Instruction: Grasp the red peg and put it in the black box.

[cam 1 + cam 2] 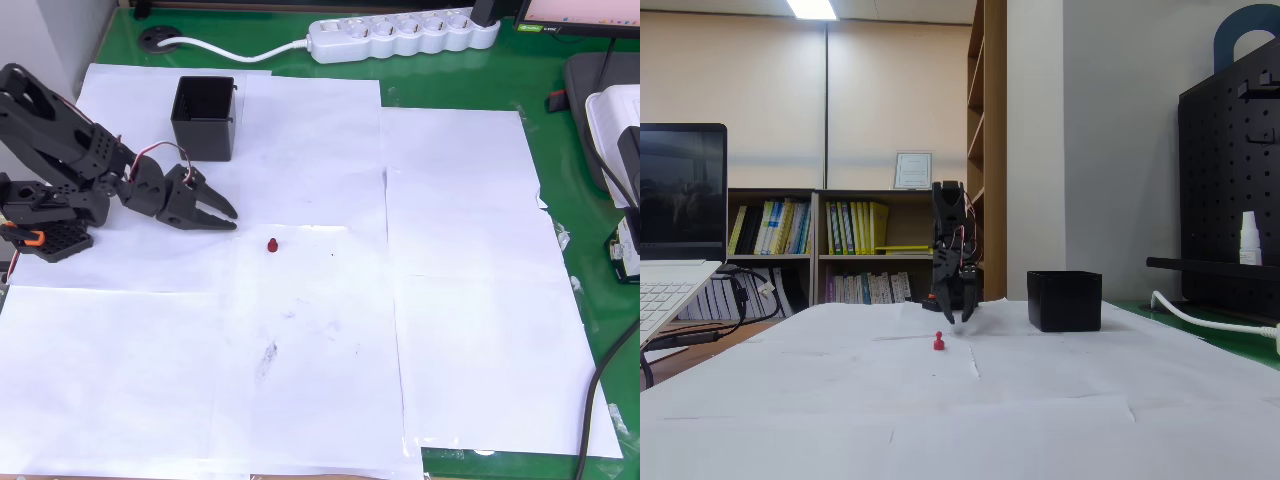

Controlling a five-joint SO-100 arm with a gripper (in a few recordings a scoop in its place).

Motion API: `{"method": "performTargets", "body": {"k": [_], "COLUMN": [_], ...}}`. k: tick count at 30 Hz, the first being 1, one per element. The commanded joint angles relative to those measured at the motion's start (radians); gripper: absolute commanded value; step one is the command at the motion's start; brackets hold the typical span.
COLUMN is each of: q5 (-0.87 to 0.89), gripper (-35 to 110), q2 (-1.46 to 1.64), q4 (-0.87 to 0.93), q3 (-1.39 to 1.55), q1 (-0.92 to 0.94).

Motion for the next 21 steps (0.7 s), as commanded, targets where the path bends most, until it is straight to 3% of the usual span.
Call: {"method": "performTargets", "body": {"k": [1, 8, 12, 15, 21], "q5": [-0.014, -0.061, -0.086, -0.109, -0.15], "gripper": [2, 6, 7, 7, 10], "q2": [0.115, 0.29, 0.607, 0.793, 0.931], "q4": [-0.137, -0.282, -0.632, -0.77, -0.802], "q3": [0.035, 0.051, 0.081, 0.144, 0.259], "q1": [0.031, 0.074, 0.087, 0.11, 0.144]}}
